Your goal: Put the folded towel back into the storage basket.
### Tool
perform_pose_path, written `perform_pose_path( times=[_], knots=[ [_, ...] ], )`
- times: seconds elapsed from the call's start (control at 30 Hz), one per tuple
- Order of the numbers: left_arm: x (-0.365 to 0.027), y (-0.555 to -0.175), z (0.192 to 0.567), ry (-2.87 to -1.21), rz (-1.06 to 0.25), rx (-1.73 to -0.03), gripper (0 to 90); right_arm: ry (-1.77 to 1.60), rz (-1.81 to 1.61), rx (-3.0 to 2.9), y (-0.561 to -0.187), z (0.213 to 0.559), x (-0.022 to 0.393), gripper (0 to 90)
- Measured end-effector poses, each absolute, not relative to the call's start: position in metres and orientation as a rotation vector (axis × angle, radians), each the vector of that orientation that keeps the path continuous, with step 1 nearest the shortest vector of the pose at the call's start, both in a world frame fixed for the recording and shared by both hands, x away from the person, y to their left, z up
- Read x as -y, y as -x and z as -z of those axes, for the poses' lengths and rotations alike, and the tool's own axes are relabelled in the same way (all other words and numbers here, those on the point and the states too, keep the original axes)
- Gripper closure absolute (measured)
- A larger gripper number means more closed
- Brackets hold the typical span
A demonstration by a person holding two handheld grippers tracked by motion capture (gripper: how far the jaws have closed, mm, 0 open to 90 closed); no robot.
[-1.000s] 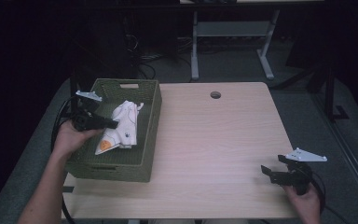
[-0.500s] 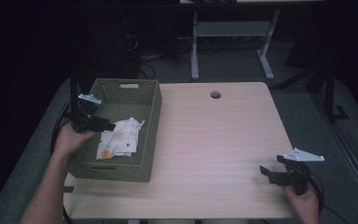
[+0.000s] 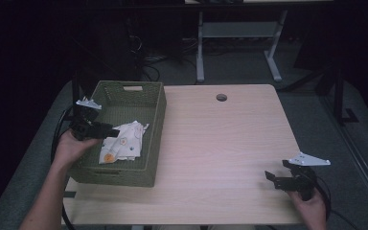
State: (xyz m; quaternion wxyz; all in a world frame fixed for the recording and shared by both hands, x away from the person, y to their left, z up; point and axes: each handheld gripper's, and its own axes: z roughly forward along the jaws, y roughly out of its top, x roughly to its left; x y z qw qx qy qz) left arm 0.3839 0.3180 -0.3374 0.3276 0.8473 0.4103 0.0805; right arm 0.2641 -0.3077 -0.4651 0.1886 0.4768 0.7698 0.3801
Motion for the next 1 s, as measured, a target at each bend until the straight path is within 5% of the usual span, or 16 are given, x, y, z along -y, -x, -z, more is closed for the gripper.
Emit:
perform_pose_path(
  times=[1.0],
  knots=[
    [-0.282,-0.365,0.323,-2.162,-0.199,-0.993,30.4,-1.327,-1.074,-2.168,-0.262,0.463,0.306,14.4]
  ],
)
